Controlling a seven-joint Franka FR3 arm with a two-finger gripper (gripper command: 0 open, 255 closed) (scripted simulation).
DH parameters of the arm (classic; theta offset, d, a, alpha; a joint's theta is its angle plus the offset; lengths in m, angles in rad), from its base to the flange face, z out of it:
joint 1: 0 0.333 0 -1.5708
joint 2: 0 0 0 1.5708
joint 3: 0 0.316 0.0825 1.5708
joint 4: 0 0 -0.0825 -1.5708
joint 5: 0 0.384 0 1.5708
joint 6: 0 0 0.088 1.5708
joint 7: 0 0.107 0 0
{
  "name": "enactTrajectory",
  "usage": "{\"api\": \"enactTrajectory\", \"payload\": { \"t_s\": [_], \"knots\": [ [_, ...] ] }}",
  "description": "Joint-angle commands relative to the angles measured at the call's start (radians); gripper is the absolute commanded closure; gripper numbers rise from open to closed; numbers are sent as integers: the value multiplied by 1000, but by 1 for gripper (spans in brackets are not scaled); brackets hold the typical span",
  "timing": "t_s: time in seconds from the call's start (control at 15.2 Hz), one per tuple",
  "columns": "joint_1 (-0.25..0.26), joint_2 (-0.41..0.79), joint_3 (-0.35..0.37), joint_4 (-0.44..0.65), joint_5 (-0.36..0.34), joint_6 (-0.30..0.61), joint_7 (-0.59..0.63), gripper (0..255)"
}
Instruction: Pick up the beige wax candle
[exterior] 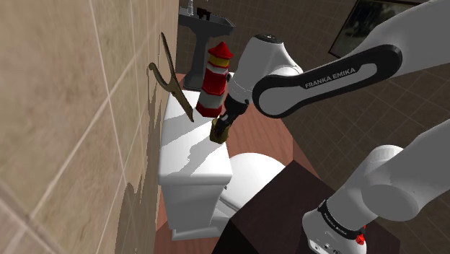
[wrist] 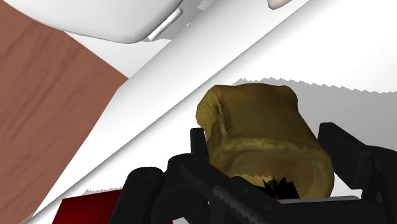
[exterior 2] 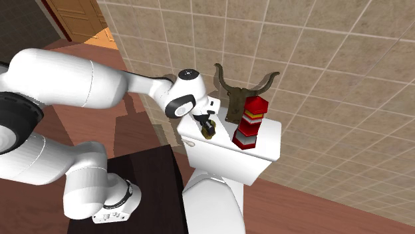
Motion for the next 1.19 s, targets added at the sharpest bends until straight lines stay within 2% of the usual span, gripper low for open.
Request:
{"api": "enactTrajectory", "payload": {
  "t_s": [0.0,0.13,1.12],
  "knots": [
    [0,1,0,-1,0,0,0,255],
    [0,1,0,1,0,-2,0,255],
    [11,-106,-21,118,32,-223,-36,255]
  ]
}}
